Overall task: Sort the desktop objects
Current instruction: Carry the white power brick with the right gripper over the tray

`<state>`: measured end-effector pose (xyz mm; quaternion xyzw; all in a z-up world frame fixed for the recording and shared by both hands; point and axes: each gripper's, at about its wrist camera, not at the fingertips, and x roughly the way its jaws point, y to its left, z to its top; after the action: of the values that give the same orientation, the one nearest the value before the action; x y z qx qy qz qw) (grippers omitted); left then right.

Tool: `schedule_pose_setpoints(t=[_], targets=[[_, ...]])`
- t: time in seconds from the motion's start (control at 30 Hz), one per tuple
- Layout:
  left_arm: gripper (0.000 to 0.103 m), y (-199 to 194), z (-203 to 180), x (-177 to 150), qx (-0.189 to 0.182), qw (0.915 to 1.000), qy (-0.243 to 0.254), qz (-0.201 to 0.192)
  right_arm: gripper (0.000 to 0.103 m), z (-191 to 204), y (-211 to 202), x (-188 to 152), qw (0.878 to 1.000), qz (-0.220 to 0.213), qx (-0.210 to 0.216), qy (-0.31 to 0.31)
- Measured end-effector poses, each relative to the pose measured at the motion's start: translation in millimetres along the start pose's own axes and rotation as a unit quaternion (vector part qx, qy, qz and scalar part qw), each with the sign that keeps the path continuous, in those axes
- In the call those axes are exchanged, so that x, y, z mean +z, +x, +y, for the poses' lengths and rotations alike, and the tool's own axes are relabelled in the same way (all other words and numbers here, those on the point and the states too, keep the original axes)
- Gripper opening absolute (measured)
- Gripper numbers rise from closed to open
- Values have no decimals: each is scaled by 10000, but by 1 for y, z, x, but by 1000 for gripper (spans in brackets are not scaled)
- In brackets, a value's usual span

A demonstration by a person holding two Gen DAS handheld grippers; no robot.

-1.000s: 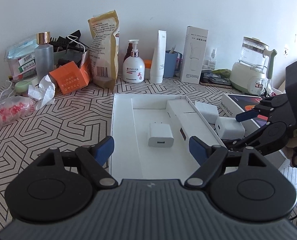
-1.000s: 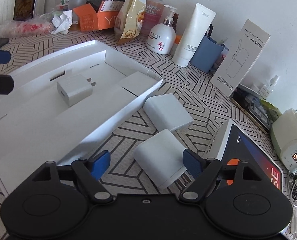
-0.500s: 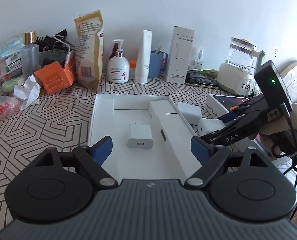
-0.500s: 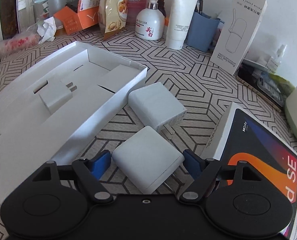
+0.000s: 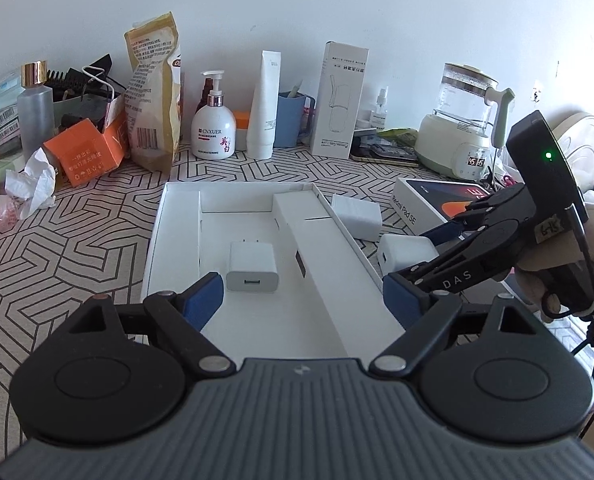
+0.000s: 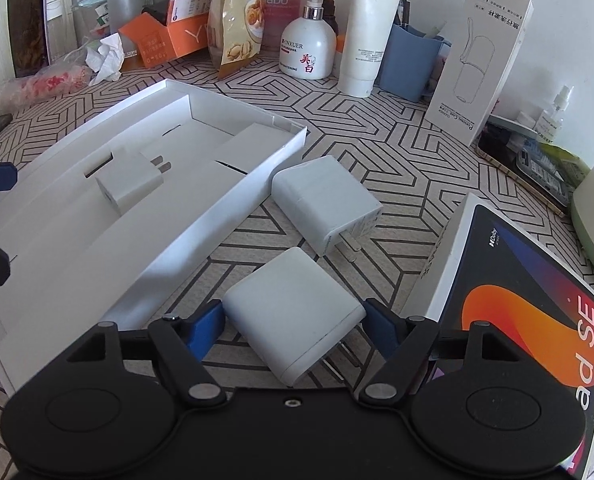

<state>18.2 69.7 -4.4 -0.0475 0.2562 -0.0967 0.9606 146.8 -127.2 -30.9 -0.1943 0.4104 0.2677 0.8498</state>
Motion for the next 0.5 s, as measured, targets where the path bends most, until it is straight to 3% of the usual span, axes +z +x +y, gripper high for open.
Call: schedule_pose_setpoints(t=[0.23, 0.5], targets=[[88, -2, 2, -1, 71, 10000, 51, 15, 79, -8, -7, -4, 9982, -277, 124, 520], [88, -7, 3, -3, 56, 10000, 12, -51, 79, -1, -25, -4, 9971, -502, 160, 542]])
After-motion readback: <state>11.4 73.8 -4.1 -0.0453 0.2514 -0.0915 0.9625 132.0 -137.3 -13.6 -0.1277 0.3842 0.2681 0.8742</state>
